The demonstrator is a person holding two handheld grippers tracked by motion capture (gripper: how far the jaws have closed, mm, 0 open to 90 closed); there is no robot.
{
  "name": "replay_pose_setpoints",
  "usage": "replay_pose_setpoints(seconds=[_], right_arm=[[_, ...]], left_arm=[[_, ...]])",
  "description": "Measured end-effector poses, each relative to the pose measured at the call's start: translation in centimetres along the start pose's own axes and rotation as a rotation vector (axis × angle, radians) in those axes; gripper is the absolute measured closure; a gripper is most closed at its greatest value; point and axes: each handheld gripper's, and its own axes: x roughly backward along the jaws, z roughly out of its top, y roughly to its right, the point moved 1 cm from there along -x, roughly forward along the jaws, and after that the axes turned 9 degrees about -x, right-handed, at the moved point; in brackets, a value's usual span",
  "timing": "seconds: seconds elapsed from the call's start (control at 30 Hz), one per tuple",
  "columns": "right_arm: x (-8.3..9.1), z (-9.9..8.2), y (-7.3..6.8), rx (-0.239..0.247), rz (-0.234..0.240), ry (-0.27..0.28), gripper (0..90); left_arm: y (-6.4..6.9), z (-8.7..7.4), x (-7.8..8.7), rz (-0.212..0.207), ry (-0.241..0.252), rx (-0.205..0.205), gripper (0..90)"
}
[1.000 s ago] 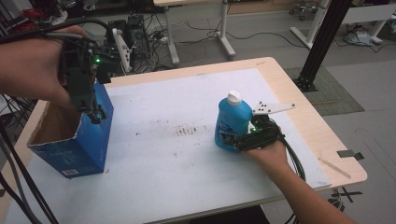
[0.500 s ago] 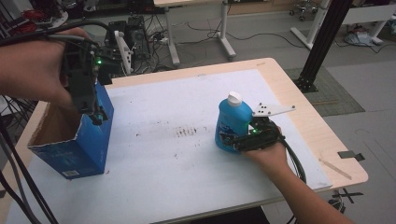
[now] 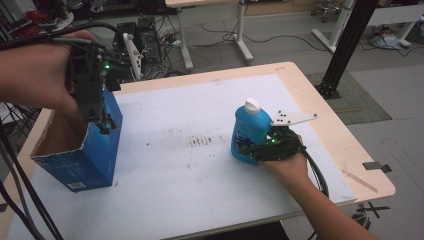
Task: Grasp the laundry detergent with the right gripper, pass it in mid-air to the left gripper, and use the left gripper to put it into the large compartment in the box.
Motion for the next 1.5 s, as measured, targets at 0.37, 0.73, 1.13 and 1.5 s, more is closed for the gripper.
replay_pose_setpoints(seconds=[0.37,0.73,1.13,1.5], right_arm=[[0.0,0.0,-0.1,0.018,0.018,0.004,33.0],[0.1,0.0,-0.1,0.032,0.012,0.008,38.7],[0.3,0.4,-0.2,0.047,0.014,-0.005,45.3],[0.4,2.8,-2.9,0.154,0.091,-0.03,45.5]], left_arm=[[0.0,0.0,-0.1,-0.002,-0.004,-0.001,1.7],[0.0,0.1,-0.1,-0.002,-0.004,-0.002,1.7],[0.1,0.3,-0.4,-0.006,0.003,0.0,1.7],[0.3,1.1,-0.3,-0.012,0.002,-0.02,1.7]])
